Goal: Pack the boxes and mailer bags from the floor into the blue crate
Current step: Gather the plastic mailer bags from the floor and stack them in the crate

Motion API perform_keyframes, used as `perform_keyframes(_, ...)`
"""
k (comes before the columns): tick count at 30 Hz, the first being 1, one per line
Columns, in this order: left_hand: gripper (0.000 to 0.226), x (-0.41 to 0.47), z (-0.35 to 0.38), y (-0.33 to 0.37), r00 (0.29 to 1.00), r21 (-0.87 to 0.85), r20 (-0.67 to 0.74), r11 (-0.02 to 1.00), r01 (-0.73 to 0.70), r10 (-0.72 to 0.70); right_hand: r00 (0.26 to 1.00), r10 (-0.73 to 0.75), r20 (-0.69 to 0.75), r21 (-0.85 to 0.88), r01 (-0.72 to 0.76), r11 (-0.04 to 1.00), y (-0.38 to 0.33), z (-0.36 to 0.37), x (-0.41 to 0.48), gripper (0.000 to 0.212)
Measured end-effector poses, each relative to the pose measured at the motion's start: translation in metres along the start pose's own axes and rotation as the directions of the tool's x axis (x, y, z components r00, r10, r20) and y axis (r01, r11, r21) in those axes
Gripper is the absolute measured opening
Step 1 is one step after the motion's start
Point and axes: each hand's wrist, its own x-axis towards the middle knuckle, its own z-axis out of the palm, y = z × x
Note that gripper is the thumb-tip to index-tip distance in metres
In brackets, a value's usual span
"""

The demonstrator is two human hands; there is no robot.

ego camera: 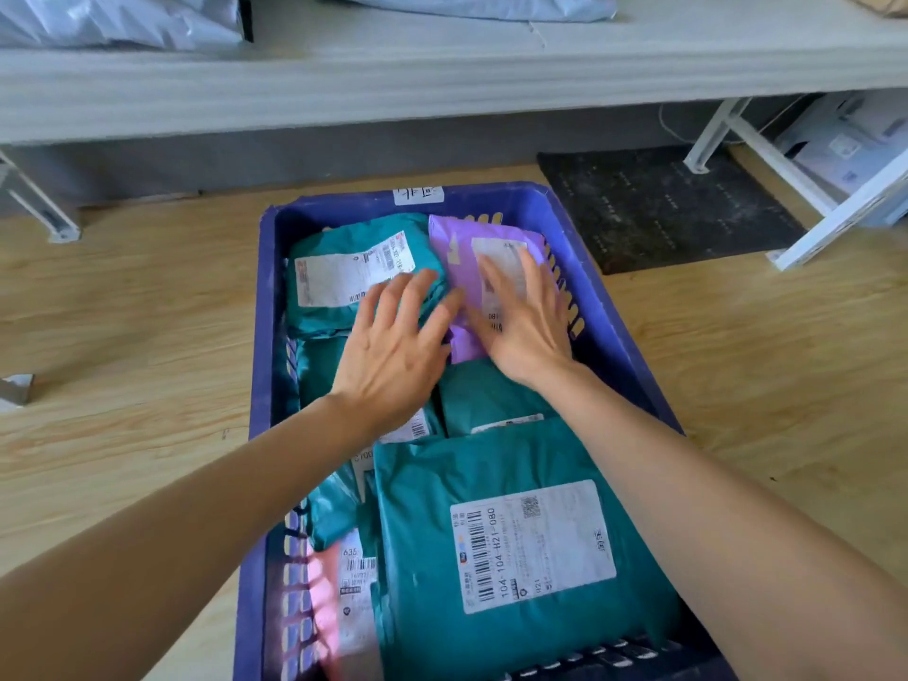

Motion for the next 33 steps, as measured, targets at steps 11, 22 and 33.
perform_keyframes(11, 0.064, 0.001, 0.005, -0.027, 0.864, 0.080, 0.503, 0.994, -0.076, 0.026, 0.952, 0.063, 0.301, -0.022, -0.059, 0.998, -0.007, 0.007, 0.033, 0.058)
perform_keyframes(22, 0.047, 0.014, 0.015, -0.050, 0.735, -0.034, 0.662, 0.974, 0.222, -0.145, 0.958, 0.019, 0.285, 0.071, -0.041, 0.997, -0.013, 0.005, 0.027, 0.058)
perform_keyframes(33, 0.048, 0.005, 0.025, -0.040, 0.678, 0.039, 0.702, 0.963, 0.268, -0.217, 0.942, 0.046, 0.332, -0.132, -0.002, 0.991, -0.013, 0.020, 0.018, 0.073)
